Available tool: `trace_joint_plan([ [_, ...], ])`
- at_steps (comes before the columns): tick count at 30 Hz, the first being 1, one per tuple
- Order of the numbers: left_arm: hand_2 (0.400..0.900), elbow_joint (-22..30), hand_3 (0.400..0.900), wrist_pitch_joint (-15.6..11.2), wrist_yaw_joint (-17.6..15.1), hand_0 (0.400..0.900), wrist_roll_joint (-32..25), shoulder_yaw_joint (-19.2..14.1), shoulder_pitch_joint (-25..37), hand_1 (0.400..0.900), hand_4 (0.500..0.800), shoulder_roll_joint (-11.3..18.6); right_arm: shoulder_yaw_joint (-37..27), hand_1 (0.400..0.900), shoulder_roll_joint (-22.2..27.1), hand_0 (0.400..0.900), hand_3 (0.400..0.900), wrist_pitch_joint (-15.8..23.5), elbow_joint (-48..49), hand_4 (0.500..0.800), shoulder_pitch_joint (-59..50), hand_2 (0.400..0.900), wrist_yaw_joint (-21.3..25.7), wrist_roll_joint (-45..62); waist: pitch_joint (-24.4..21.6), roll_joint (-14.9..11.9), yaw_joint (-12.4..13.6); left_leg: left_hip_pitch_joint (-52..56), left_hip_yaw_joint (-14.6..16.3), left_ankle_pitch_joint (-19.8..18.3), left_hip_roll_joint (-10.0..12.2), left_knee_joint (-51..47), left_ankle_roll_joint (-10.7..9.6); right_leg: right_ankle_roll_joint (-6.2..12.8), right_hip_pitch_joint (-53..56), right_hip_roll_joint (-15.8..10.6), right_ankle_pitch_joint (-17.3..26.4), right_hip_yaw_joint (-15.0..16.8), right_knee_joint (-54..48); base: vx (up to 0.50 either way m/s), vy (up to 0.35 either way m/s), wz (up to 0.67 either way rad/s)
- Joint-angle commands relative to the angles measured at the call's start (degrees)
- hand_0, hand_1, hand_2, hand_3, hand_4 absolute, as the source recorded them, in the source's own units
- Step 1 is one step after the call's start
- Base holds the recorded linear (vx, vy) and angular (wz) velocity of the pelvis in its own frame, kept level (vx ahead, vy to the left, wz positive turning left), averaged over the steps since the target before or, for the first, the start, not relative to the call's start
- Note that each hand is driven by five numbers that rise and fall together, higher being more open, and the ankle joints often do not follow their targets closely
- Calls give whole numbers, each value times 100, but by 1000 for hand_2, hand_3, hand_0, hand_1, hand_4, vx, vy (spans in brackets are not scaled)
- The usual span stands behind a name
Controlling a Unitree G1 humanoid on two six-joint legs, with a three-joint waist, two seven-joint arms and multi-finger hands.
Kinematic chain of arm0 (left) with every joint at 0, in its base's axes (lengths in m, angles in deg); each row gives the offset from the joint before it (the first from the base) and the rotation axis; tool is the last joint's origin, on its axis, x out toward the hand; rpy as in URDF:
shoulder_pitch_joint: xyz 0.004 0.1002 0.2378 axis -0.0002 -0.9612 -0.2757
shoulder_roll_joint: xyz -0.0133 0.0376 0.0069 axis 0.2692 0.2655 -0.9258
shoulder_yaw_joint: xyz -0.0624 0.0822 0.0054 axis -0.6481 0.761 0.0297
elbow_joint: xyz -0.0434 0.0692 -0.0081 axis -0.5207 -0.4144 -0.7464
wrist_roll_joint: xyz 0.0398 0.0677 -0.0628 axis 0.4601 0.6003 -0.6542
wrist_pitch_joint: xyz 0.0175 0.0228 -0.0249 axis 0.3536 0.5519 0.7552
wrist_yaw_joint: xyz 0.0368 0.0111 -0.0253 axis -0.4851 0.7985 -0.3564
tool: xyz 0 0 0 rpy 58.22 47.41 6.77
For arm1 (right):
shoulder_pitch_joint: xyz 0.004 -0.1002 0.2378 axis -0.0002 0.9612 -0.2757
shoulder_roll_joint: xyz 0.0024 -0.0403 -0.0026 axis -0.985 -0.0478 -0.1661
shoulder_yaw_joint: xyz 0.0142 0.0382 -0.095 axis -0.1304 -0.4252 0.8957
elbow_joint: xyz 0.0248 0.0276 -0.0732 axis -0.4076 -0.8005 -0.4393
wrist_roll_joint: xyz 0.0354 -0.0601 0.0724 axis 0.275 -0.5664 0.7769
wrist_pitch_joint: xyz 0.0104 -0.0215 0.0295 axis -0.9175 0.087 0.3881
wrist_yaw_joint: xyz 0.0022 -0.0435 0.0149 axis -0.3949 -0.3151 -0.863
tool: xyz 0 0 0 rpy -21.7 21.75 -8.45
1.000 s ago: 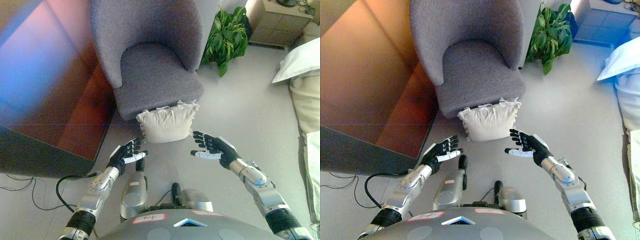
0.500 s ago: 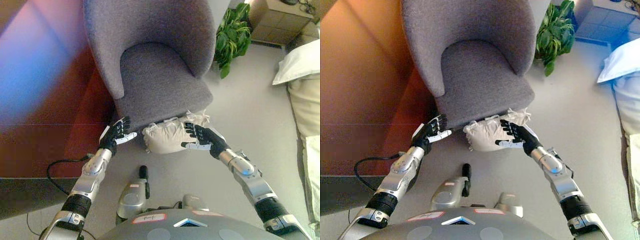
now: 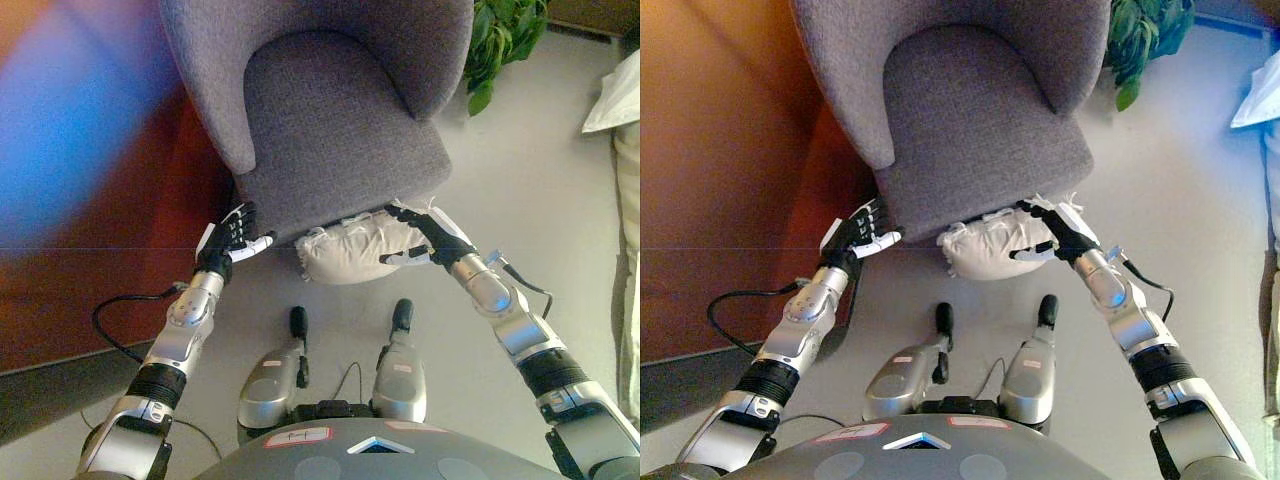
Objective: Pick up the pillow and put it on the sofa.
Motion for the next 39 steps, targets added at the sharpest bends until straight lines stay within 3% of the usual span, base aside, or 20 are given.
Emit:
trace_joint_plan([
  [1, 900, 439, 900, -637, -91, 900, -270, 187, 405, 900, 800, 30, 217, 900, 671, 900, 900, 229, -237, 800, -1273, 900, 822, -1095, -51, 4, 80, 121, -521, -622, 584, -22, -633, -14, -451, 178, 777, -158, 516, 71, -279, 81],
  [5, 900, 533, 900, -658, -182, 900, -466, 595, 782, 900, 800, -54, 648, 900, 983, 900, 900, 104, -632, 800, -1929, 900, 1281, -1595, 321, 207, 74, -303, -993, -460, 917, -23, -798, -160, -945, 365, 199, -364, 1314, -51, -269, 82],
  [6, 900, 533, 900, -634, -173, 900, -499, 715, 937, 900, 800, -86, 650, 900, 997, 900, 900, 56, -711, 800, -1979, 900, 1338, -1570, 381, 233, 38, -472, -988, -423, 994, 16, -836, -179, -1028, 347, 108, -492, 1450, -71, -299, 114],
  [8, 900, 533, 900, -578, -195, 900, -539, 859, 1130, 900, 800, -150, 645, 900, 1104, 900, 900, 32, -701, 800, -1981, 900, 1457, -1613, 468, 245, -125, -846, -646, -471, 1215, 325, -841, -227, -1232, 253, -101, -692, 1767, -70, -185, 86],
  [13, 900, 611, 900, -708, -346, 900, -585, 989, 1461, 900, 800, -202, 763, 900, 1170, 900, 900, -12, -684, 800, -2390, 900, 1678, -1663, 733, 335, -183, -1552, -487, -491, 1067, 920, -795, -280, -1926, 199, -174, -532, 2321, -121, -10, 2],
  [19, 900, 676, 900, -859, -626, 900, -667, 934, 1792, 900, 800, -140, 987, 900, 1114, 900, 900, -100, -1120, 800, -3089, 900, 1926, -1587, 1080, 471, -204, -2908, -300, -617, 900, 1888, -879, -253, -3016, 106, -304, -213, 3164, -133, 6, -2],
  [32, 900, 879, 900, -1012, -819, 900, -859, 964, 2111, 900, 800, -94, 1339, 900, 1141, 900, 900, -166, -1836, 800, -4202, 900, 2151, -1203, 1256, 544, -136, -4736, -341, -891, 876, 3081, -956, -310, -4571, 63, -743, 97, 4318, -38, -7, 1],
  [36, 900, 1029, 900, -1092, -851, 900, -956, 1079, 2160, 900, 800, -33, 1527, 900, 1072, 900, 900, -266, -2451, 800, -4832, 900, 2493, -1197, 1256, 637, -51, -5138, -369, -908, 843, 3237, -977, -330, -4971, 42, -795, 137, 4479, 0, 0, 0],
  [39, 900, 1093, 900, -1101, -862, 900, -1026, 1182, 2218, 900, 800, -3, 1727, 900, 959, 900, 900, -306, -2679, 800, -5150, 900, 2488, -1177, 1256, 675, -3, -5367, -395, -923, 799, 3328, -989, -350, -5201, 27, -853, 170, 4589, 6, 15, 4],
])
